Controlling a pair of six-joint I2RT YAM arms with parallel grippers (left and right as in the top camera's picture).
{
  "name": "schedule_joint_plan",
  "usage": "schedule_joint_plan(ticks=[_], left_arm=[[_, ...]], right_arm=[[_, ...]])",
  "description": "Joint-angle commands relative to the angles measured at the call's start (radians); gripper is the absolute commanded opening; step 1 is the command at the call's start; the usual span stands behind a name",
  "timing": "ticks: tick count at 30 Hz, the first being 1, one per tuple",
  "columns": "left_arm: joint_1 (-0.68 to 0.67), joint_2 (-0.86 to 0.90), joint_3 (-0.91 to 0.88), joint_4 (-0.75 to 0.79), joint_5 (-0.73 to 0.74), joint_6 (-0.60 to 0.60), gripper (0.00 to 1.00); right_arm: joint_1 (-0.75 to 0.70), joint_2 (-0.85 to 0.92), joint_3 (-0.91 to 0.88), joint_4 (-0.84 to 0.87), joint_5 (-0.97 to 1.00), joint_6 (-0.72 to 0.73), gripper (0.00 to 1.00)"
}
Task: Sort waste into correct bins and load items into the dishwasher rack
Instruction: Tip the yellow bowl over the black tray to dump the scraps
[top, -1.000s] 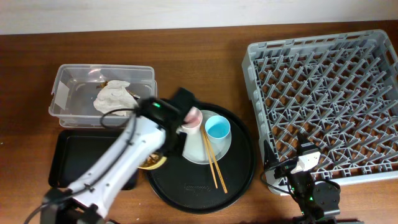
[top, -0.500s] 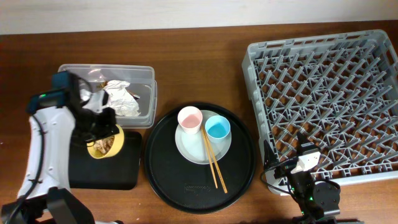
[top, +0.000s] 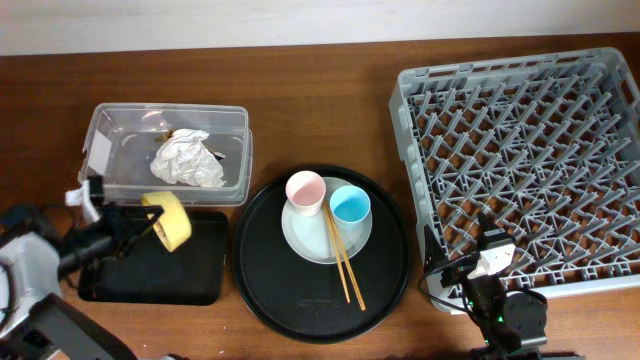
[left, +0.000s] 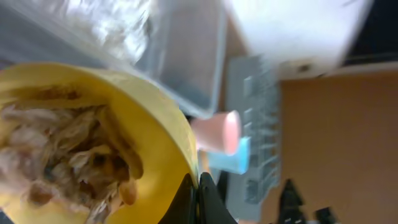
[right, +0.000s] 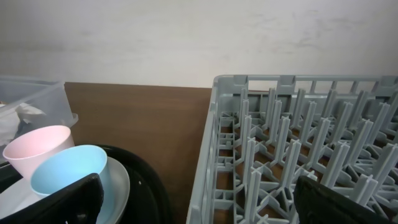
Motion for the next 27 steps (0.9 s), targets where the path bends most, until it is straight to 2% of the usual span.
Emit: schedule_joint_plan(ticks=[1, 5, 10, 15, 22, 27], left_arm=[[0.088, -0.002, -0.056, 0.0, 0.277, 0.152, 0.0], [0.15, -0.002, -0.101, 0.006, 0.304, 0.155, 0.0], [0.188, -0.002, -0.134, 0.026, 0.42, 0.155, 0.0], [0.233, -0.002, -0.134, 0.019, 0.42, 0.154, 0.0], [0.249, -0.002, -0.134, -0.128, 0.42, 0.158, 0.0], [0.249, -0.002, -0.134, -0.09, 0.42, 0.162, 0.0]], right_arm=[[0.007, -0.007, -0.005, -0.005, 0.002, -0.003, 0.99], [0.007, -0.007, -0.005, -0.005, 0.002, -0.003, 0.99], [0.007, -0.007, -0.005, -0.005, 0.002, -0.003, 0.98], [0.007, -0.007, -0.005, -0.005, 0.002, -0.003, 0.99], [0.007, -0.007, -0.005, -0.005, 0.002, -0.003, 0.99], [0.007, -0.007, -0.005, -0.005, 0.002, -0.003, 0.99]])
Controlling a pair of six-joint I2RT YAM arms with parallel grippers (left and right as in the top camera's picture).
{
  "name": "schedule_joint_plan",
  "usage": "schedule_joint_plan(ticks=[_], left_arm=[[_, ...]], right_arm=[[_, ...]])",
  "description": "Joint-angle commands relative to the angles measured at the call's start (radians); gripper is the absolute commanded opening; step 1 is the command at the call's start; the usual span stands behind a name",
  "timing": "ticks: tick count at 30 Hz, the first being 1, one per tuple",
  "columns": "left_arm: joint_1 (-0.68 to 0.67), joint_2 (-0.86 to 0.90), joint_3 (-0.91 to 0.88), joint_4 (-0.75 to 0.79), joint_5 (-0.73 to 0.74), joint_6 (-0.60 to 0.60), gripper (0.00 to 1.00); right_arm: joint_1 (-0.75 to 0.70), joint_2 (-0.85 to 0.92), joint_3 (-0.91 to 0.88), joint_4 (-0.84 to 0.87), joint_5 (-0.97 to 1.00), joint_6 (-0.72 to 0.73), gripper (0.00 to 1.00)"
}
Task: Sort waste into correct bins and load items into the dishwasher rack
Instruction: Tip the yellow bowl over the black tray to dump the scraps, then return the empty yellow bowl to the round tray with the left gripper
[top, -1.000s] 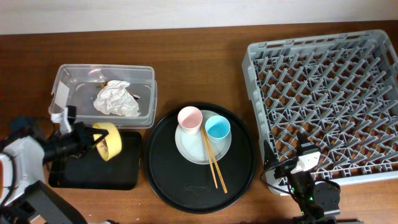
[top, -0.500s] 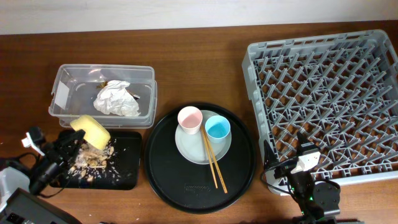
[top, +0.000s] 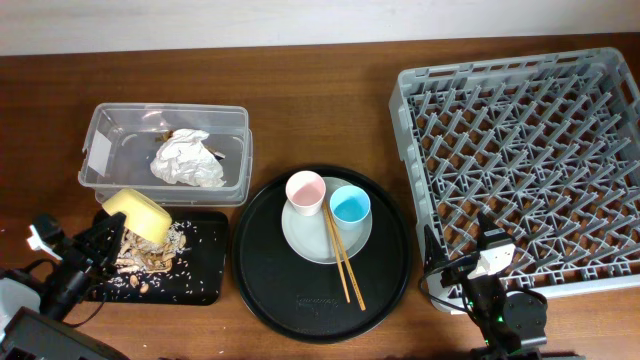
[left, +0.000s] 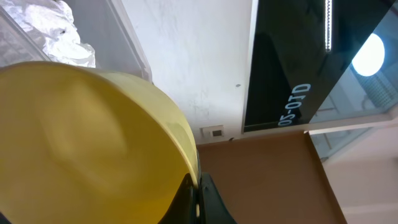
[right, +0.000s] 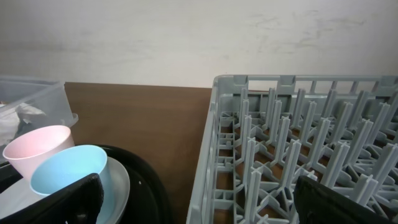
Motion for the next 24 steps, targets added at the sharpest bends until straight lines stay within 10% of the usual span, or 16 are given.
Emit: schedule_joint_plan(ticks=[1, 14, 24], left_arm=[[0.003, -0.002, -0.003, 0.01, 0.028, 0.02, 0.0], [-0.351, -0.089, 0.23, -0.192, -0.269, -0.071, 0.0], [-1.064, -0.301, 0.297, -0.117, -1.172, -0.58, 0.0]], right_arm=[[0.007, -0.007, -0.005, -0.005, 0.002, -0.003, 0.99], [0.007, -0.007, -0.005, -0.005, 0.002, -0.003, 0.99], [0.007, -0.007, -0.005, -0.005, 0.002, -0.003, 0.99]])
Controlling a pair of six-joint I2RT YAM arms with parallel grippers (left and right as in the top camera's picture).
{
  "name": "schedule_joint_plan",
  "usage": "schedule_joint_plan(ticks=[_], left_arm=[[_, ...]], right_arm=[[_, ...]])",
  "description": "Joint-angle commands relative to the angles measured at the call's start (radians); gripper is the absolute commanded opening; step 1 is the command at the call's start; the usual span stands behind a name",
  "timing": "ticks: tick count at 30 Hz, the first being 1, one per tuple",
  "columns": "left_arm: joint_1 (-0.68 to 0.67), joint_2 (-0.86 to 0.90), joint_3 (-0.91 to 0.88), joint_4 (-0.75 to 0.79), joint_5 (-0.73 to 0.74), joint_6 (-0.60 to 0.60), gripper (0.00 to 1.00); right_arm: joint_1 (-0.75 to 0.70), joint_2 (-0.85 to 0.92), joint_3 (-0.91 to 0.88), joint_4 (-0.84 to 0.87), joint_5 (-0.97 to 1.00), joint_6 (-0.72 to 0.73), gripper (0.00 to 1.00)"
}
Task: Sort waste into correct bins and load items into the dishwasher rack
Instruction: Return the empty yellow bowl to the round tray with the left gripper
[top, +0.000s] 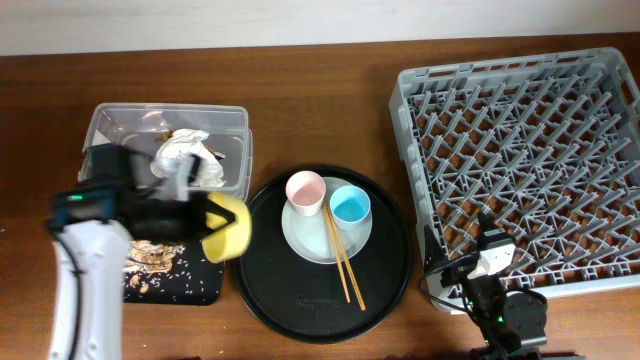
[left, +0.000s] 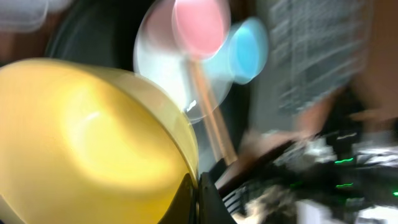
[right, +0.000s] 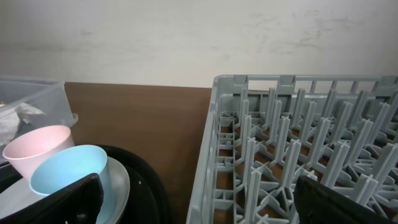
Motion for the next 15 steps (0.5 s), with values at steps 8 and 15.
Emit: schedule_joint_plan(ticks=[8, 15], left_arm=[[-0.708, -0.036, -0.024, 0.041, -0.643, -0.449, 0.0], [-0.876, -0.004, -0.105, 0.119, -0.664, -0.532, 0.01]], right_arm=[[0.007, -0.007, -0.005, -0.005, 0.002, -0.003, 0.99], [0.007, -0.007, -0.005, -0.005, 0.002, -0.003, 0.99]])
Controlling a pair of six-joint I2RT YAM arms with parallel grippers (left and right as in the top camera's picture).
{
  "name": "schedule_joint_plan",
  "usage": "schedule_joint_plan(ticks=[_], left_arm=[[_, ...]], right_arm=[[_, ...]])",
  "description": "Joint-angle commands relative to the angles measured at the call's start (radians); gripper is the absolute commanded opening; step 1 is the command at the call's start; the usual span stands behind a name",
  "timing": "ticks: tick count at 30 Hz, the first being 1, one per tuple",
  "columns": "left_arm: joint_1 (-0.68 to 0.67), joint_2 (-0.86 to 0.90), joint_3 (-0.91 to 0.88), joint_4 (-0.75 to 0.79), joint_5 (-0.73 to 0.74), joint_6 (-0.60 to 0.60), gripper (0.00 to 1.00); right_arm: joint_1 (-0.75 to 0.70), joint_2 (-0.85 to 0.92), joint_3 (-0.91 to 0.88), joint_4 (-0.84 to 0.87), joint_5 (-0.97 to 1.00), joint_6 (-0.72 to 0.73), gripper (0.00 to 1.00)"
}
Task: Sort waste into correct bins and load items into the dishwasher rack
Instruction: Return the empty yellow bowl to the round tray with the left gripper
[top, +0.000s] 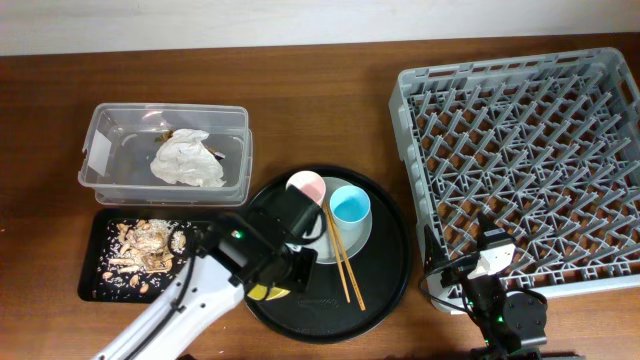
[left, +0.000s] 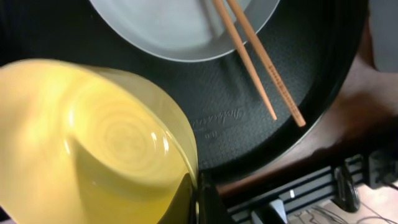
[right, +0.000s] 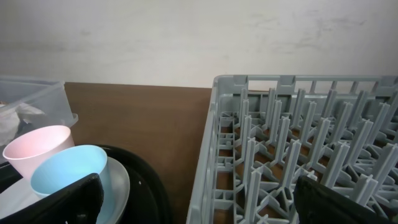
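Observation:
My left gripper (left: 198, 200) is shut on the rim of an empty yellow bowl (left: 87, 155). In the overhead view the left gripper (top: 272, 282) holds the bowl (top: 262, 293) over the front left of the round black tray (top: 385, 290). On that tray a white plate (top: 305, 238) carries a pink cup (top: 305, 186), a blue cup (top: 350, 205) and chopsticks (top: 346, 265). The grey dishwasher rack (top: 530, 150) stands at the right. My right gripper (right: 199, 208) rests open at the rack's front left corner.
A clear bin (top: 100, 150) with crumpled paper (top: 185, 160) stands at the back left. In front of it, a black rectangular tray (top: 200, 280) holds scattered food scraps (top: 145, 248). The left arm (top: 170, 320) crosses the tray's right end.
My left gripper has moved right and toward the table's front, from the round tray's left edge to over its front left part, with the yellow bowl still in it. The right arm is unmoved.
The bowl, full of food scraps, was held tilted over the black rectangular tray. Then it was upturned there and scraps lay on that tray. Then the empty bowl was at the round tray's left edge, and now it is over that tray.

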Motion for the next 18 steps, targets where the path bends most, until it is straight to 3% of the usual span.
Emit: schedule_joint_plan(ticks=[1, 2, 3, 5, 6, 10, 13, 16, 18], left_arm=[[-0.05, 0.033, -0.063, 0.053, -0.036, -0.048, 0.01], [-0.061, 0.049, -0.073, 0.071, -0.036, -0.048, 0.02], [-0.07, 0.067, -0.075, 0.079, -0.036, -0.048, 0.12], [-0.08, 0.096, -0.074, 0.085, -0.035, -0.048, 0.61], [-0.08, 0.107, -0.074, 0.085, -0.03, -0.048, 0.64], [-0.078, 0.108, -0.013, 0.082, -0.041, -0.038, 0.68], [-0.066, 0.108, 0.111, 0.083, -0.219, -0.025, 0.65], [-0.001, 0.109, 0.19, 0.125, -0.34, -0.023, 0.59], [0.088, 0.109, 0.203, 0.174, -0.332, -0.014, 0.59]], right_arm=[[0.007, -0.007, -0.005, -0.005, 0.002, -0.003, 0.99], [0.007, -0.007, -0.005, -0.005, 0.002, -0.003, 0.99], [0.007, -0.007, -0.005, -0.005, 0.002, -0.003, 0.99], [0.007, -0.007, -0.005, -0.005, 0.002, -0.003, 0.99], [0.007, -0.007, -0.005, -0.005, 0.002, -0.003, 0.99], [0.007, -0.007, -0.005, -0.005, 0.002, -0.003, 0.98], [0.007, -0.007, -0.005, -0.005, 0.002, -0.003, 0.99], [0.007, -0.007, -0.005, -0.005, 0.002, -0.003, 0.99], [0.007, -0.007, -0.005, -0.005, 0.002, -0.003, 0.99]])
